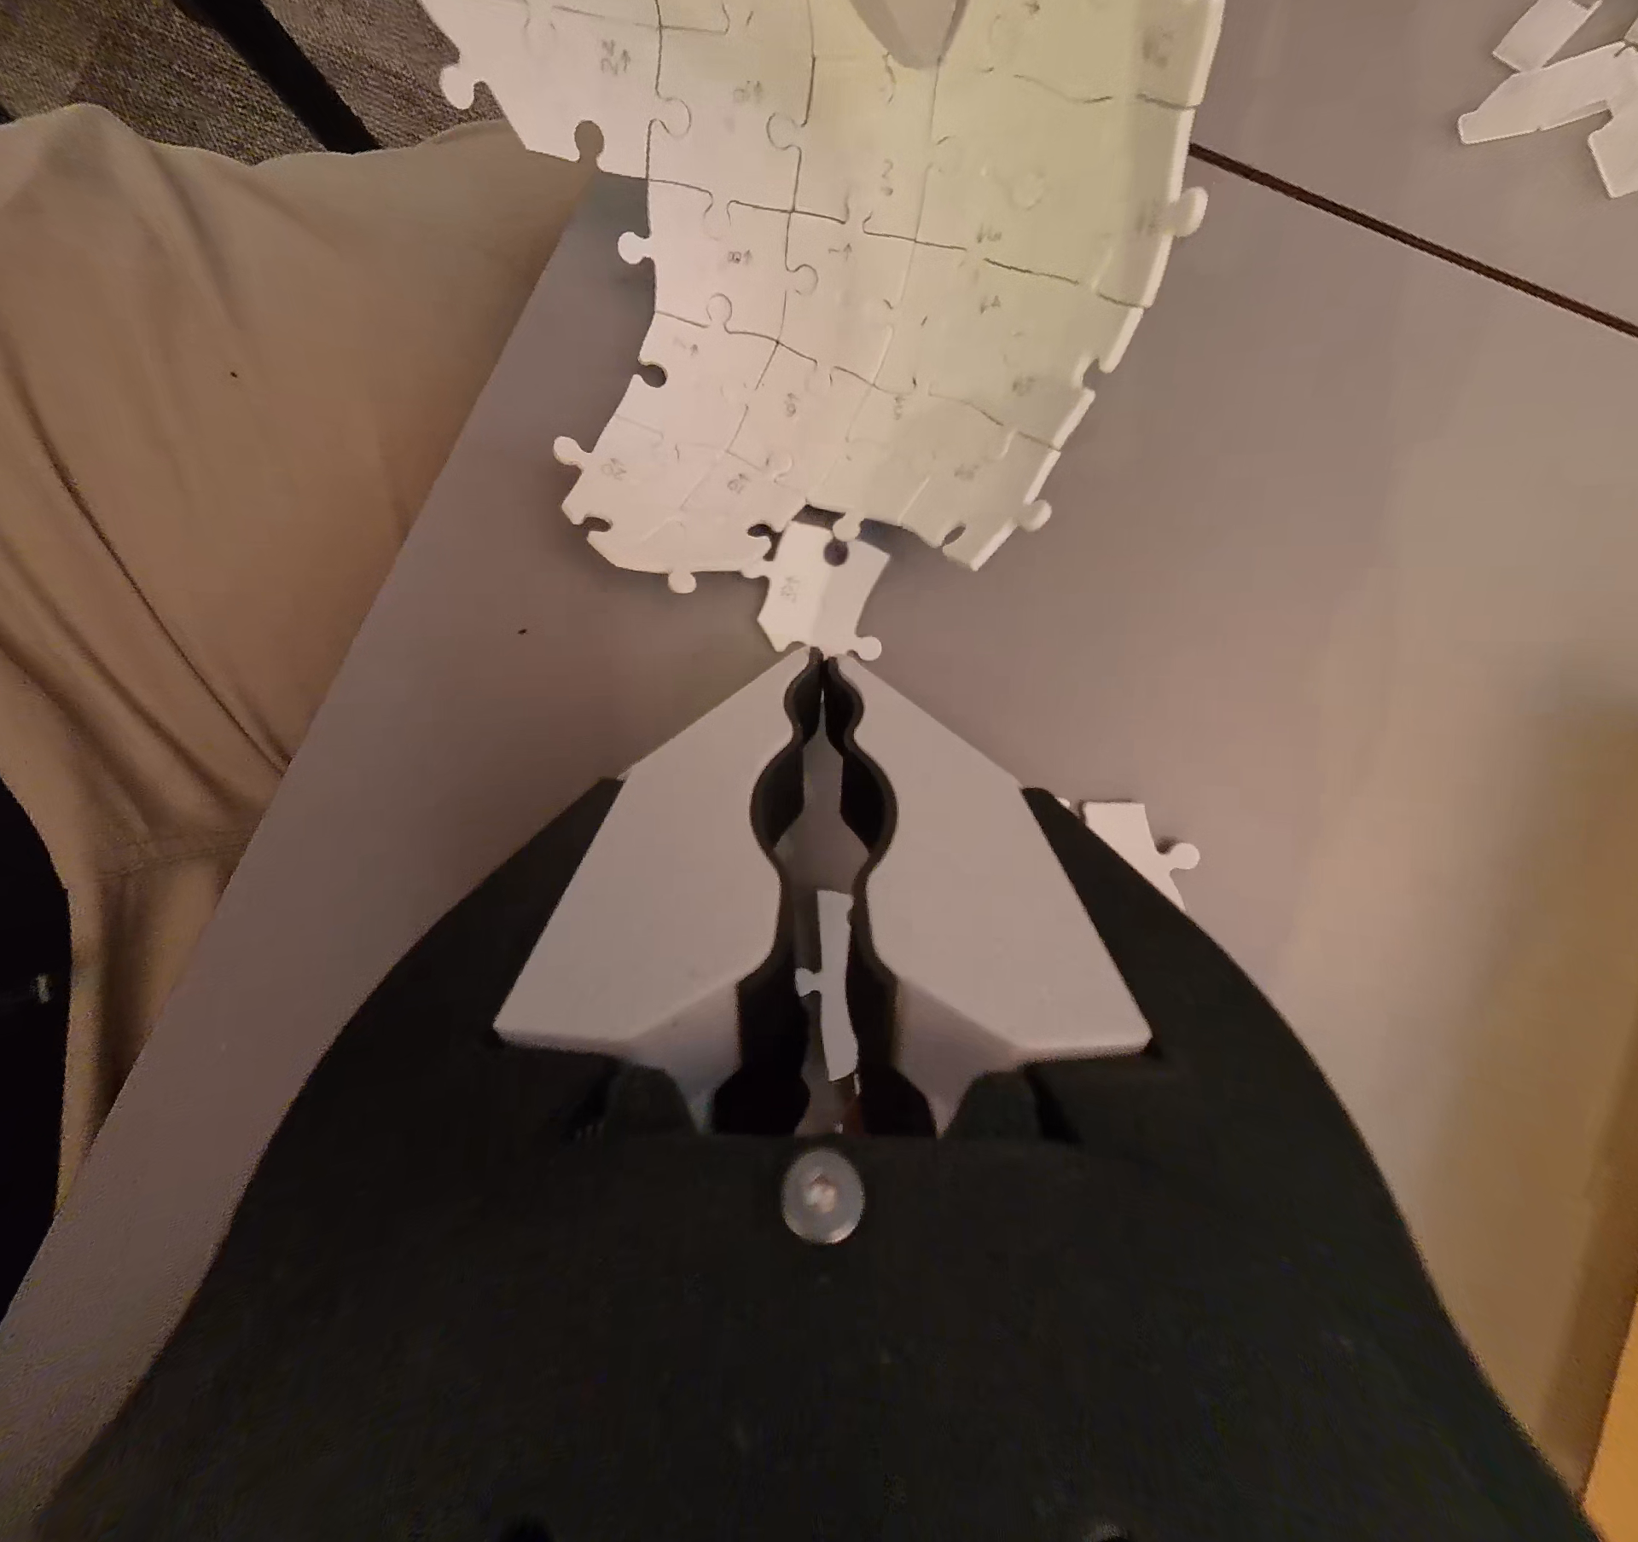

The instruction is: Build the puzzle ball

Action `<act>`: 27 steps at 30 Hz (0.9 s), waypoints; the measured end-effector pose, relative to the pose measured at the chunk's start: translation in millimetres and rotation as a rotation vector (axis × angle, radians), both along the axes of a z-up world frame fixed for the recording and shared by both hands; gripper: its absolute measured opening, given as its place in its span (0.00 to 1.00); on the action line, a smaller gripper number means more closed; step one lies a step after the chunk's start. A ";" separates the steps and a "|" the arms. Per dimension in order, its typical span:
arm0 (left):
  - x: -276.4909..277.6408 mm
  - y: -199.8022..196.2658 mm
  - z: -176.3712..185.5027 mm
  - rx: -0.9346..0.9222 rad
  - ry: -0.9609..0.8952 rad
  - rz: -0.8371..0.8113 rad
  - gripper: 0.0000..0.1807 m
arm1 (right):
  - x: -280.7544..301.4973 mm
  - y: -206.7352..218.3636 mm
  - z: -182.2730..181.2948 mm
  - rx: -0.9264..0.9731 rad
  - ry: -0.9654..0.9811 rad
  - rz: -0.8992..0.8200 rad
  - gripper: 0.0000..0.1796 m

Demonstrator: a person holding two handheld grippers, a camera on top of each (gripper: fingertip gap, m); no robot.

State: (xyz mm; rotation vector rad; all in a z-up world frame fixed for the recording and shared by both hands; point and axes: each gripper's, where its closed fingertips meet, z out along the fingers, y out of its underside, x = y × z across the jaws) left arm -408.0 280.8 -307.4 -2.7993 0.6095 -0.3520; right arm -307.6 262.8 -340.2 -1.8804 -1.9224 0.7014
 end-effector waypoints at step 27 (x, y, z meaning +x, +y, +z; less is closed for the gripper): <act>12.3 5.3 2.5 -0.039 0.127 -0.069 0.02 | -22.2 4.7 5.2 0.113 0.106 0.054 0.00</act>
